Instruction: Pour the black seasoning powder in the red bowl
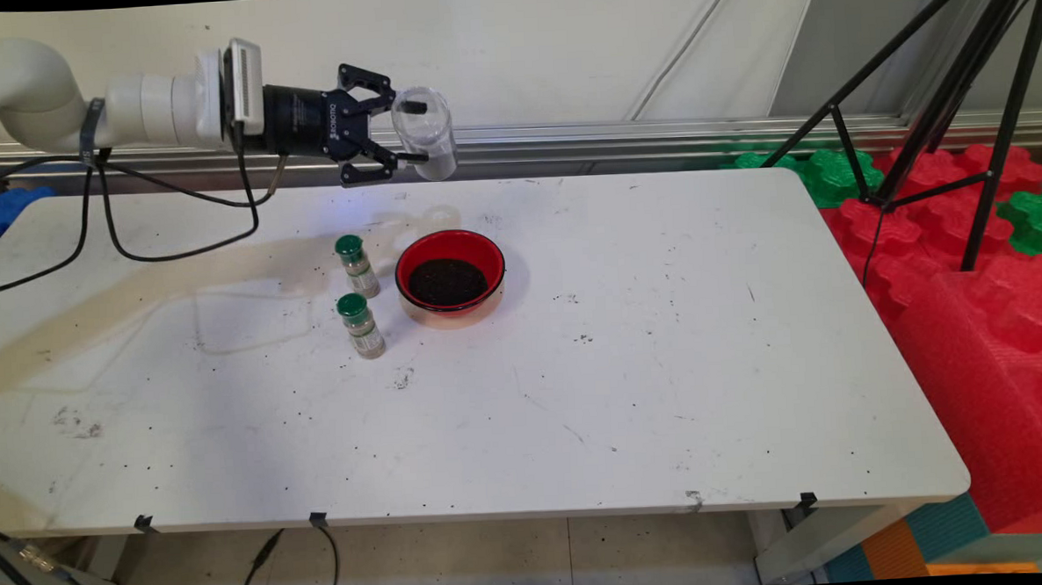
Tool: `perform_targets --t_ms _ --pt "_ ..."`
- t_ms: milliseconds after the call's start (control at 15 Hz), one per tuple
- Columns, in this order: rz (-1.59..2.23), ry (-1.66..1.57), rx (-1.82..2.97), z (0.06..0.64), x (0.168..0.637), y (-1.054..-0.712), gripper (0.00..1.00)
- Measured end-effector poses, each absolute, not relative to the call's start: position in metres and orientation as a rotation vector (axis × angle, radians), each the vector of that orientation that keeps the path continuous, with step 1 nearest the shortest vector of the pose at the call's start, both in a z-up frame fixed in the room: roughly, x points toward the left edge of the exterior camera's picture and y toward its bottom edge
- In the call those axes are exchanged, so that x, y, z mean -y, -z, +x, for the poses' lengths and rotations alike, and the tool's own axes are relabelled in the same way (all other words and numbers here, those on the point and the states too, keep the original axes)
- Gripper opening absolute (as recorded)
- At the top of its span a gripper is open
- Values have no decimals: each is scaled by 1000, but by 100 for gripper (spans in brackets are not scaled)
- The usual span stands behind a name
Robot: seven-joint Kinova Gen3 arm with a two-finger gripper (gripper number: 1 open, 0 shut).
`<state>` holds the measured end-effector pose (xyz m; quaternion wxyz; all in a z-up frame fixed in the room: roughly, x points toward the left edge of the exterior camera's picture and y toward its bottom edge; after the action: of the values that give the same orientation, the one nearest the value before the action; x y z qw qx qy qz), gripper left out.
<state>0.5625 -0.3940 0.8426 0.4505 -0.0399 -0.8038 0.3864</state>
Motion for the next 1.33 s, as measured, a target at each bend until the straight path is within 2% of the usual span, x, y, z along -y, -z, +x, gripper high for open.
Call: perform_targets --t_ms 1333 --pt "248 -577 1818 540 349 -884 0"
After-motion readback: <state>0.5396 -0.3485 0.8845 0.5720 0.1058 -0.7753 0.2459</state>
